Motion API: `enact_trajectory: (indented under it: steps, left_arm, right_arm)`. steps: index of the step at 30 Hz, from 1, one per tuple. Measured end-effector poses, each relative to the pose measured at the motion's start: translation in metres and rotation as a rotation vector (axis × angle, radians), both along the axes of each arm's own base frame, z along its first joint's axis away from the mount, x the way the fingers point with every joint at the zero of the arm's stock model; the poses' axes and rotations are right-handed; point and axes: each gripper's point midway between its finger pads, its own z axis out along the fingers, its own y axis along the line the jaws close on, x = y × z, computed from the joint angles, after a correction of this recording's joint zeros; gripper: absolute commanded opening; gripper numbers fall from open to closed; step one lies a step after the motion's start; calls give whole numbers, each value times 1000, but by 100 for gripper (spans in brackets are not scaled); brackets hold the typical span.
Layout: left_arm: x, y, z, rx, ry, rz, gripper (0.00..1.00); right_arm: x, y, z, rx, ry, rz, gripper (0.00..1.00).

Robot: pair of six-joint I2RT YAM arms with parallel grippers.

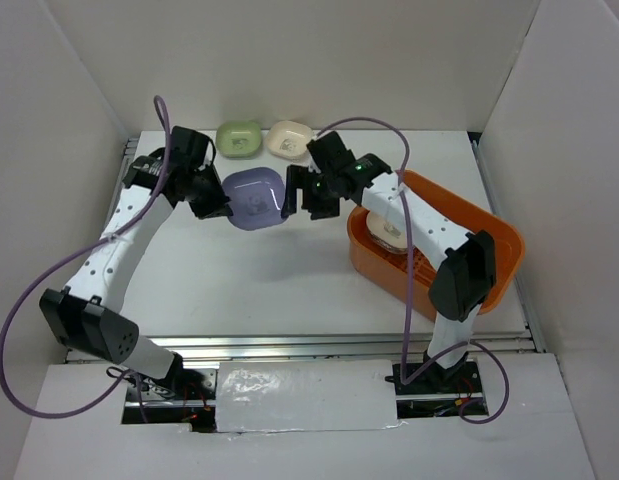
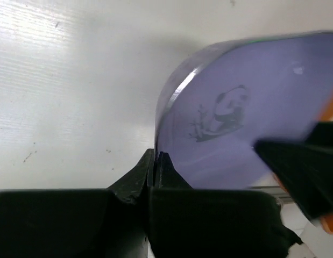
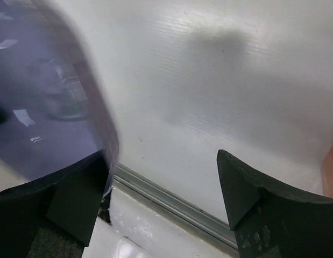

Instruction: Place the plates into the plastic bin on the countertop

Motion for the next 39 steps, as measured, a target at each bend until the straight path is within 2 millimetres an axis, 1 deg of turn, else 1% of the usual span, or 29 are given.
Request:
enact_trajectory:
  steps: [1,2,3,4,5,6,7,8,10,11,12,14,16,17,18,20,21,23,24,26,27,28,29,31,33,35,37,39]
  left_arm:
    - [-3,0,7,-10,-20,-3,0]
    - [-6,-1,14,-24,-39,-9,0]
    - [-12,-1,15,-24,-43,-26,0]
    - [-17,-2,10,-18,-28,-39,0]
    - [-21,-2,4,-14,-8,-46,0]
    - [-25,-3,-2,-20,14,-51,0]
    - [-27,-3,-9,-16,34,-54,0]
    - [-31,-3,-15,-15,54,-56,0]
    - [-33,-3,-17,-18,69,-55,32]
    - [-34,-4,-17,-21,70,-63,76]
    - [-36,-6,-14,-26,69,-75,99]
    - [-34,-5,2,-29,47,-63,99]
    - [-23,3,34,-25,-37,-27,99]
    - [-15,11,52,-24,-95,5,99]
    - [-10,20,68,-25,-148,39,99]
    - [-2,47,102,-33,-262,141,99]
    - [-2,59,114,-32,-306,184,99]
    - [-6,79,132,-32,-367,246,99]
    - [-7,85,136,-33,-381,261,99]
    - [-5,89,135,-36,-377,268,99]
    - [-2,89,130,-40,-365,265,99]
    - [1,89,124,-42,-351,263,99]
    - [6,89,114,-43,-330,260,99]
    - [18,90,81,-31,-271,247,99]
    - [23,90,46,-22,-190,243,99]
    - [23,90,19,-14,-119,241,99]
    - [28,90,10,-15,-96,237,99]
    - [36,89,9,-15,-105,230,99]
  right_arm:
    - [-3,-1,-13,-27,20,-3,73]
    - [-8,0,-26,-34,49,-8,65]
    - [-13,5,-31,-27,64,3,55]
    - [-17,11,-35,-13,69,14,27]
    - [-21,16,-36,-10,66,35,19]
    - [-25,23,-35,11,66,47,19]
    - [-27,27,-37,12,61,52,13]
    - [-30,28,-39,11,65,52,2]
    - [-30,28,-44,19,82,26,0]
    - [-27,28,-44,25,79,11,0]
    - [-24,26,-44,14,64,2,0]
    - [-17,14,-46,-18,55,-47,0]
    - [-11,-2,-45,-46,53,-107,0]
    - [-8,-13,-44,-50,49,-148,0]
    - [-6,-29,-39,-49,44,-197,0]
    - [-6,-69,-29,-42,39,-312,0]
    - [-5,-93,-21,-31,26,-382,0]
    - [-8,-138,-6,-4,-6,-517,0]
    - [-11,-162,2,4,-29,-594,0]
    - [-21,-201,16,39,-72,-722,0]
    - [-28,-219,19,53,-91,-778,0]
    - [-34,-233,17,58,-92,-824,0]
    - [-38,-245,9,61,-81,-867,0]
    - [-45,-265,-10,52,-40,-942,0]
    - [-46,-281,-37,30,18,-1009,0]
    - [-45,-287,-70,-1,115,-1052,0]
    - [-44,-286,-92,-19,191,-1065,0]
    - [-40,-283,-102,-18,223,-1070,0]
